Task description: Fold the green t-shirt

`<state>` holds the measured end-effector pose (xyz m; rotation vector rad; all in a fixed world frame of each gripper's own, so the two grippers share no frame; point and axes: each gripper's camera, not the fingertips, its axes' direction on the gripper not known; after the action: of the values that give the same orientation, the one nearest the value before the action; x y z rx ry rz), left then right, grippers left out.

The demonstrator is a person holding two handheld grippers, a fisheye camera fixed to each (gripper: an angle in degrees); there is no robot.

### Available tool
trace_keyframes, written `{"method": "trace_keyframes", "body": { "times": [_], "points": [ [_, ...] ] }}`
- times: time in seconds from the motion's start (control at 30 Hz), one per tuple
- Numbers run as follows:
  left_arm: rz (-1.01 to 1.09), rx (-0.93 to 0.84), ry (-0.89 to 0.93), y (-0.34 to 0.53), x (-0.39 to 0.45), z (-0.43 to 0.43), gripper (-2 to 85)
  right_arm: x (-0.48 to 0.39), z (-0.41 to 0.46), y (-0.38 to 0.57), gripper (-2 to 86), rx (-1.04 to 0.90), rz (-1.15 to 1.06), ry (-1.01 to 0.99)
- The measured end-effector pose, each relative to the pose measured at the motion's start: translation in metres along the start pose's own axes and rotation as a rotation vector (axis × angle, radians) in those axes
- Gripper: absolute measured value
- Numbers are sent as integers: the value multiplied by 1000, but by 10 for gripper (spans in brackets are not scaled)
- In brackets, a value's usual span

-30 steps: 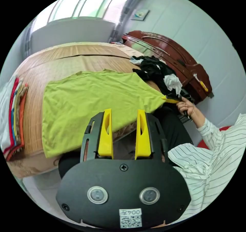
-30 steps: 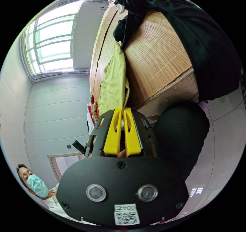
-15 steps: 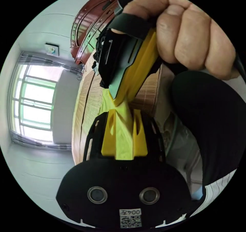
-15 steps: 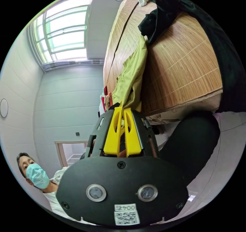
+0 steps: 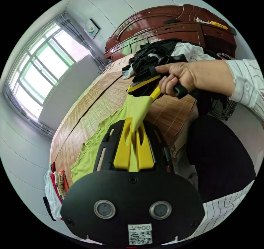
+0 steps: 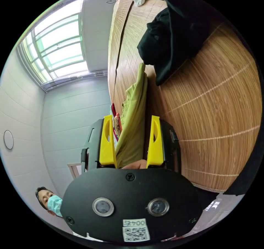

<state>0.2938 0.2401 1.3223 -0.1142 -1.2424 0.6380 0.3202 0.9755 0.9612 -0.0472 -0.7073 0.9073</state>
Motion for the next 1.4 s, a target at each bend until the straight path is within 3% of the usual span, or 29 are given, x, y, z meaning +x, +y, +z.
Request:
{"method": "trace_keyframes", "body": {
  "times": [0.13, 0.23, 0.3, 0.4, 0.63, 1.0, 1.07, 1.23, 1.4],
  "points": [
    [-42, 14, 25, 11, -13, 2, 0, -13, 19, -39, 169, -46, 9, 104],
    [-68, 23, 35, 21, -26, 3, -1, -19, 27, -63, 109, -64, 8, 211],
    [-88, 29, 38, 28, -37, 4, -2, -23, 35, -75, 47, -107, -24, 205],
    [-161, 44, 66, 45, -64, 2, -3, -40, 37, -77, 32, -97, -44, 210],
    [-540, 129, 193, 134, -179, -22, -4, -138, 68, -49, 28, -65, -152, 229],
    [-1254, 311, 514, 386, -346, -24, -4, -301, 287, 29, 26, -195, -426, 473],
    [-1403, 363, 579, 445, -366, -12, -4, -309, 329, 40, 26, -221, -449, 528],
    [-1550, 412, 630, 538, -395, 11, -3, -304, 428, 64, 28, -283, -476, 673],
    [-1702, 492, 821, 616, -409, 58, 2, -280, 504, 81, 36, -310, -478, 810]
  ]
}}
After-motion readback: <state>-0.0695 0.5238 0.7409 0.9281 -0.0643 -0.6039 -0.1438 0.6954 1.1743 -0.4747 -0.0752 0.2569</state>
